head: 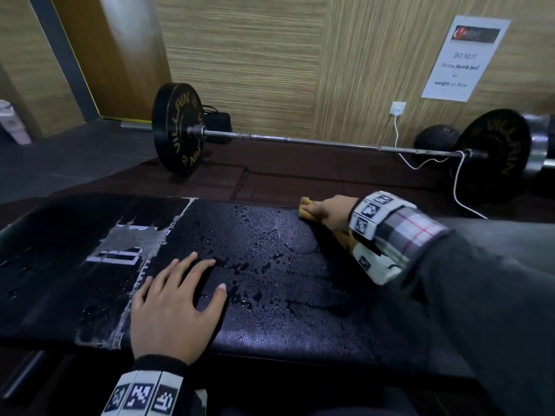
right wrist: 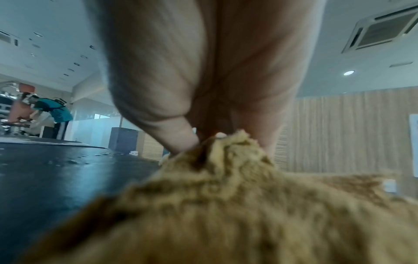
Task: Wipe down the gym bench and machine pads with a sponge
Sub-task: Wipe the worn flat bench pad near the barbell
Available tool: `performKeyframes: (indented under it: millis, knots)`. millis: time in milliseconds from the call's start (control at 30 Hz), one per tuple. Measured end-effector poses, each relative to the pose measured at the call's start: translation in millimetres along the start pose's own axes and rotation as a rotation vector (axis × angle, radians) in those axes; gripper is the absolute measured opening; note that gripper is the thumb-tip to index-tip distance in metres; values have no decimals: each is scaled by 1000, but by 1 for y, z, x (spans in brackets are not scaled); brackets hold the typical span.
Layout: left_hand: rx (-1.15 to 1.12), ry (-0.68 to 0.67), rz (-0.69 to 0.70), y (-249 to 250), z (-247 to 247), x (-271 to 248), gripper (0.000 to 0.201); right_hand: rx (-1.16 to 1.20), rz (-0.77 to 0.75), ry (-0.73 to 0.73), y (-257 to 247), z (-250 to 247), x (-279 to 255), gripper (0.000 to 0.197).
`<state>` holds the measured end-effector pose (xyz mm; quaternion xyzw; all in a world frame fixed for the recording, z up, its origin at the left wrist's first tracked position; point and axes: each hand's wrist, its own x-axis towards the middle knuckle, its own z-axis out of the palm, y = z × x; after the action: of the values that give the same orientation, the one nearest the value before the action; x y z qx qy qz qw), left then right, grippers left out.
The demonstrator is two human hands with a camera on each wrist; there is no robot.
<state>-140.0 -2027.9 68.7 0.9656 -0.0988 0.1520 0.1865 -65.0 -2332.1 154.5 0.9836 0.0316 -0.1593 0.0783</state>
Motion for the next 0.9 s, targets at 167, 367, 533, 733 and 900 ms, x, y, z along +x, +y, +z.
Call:
performKeyframes:
  millis: [167,367,533,733,900]
  knots:
    - [14,-2,14,-2,2,-1,51,54,-184,-38,-31,5,1,64]
    - [5,4,11,-2,3,0,52,166,-285,-69,4,20,-43,65]
    - [9,-10,0,-2,3,1,52,61,-34,-25,19,7,-25,60]
    - [17,-16,1,-3,3,0,54,-76,-48,15,-31,-6,-9,55]
    - [23,-27,4,-4,3,-1,55,97,-275,20,-34,19,-44,63]
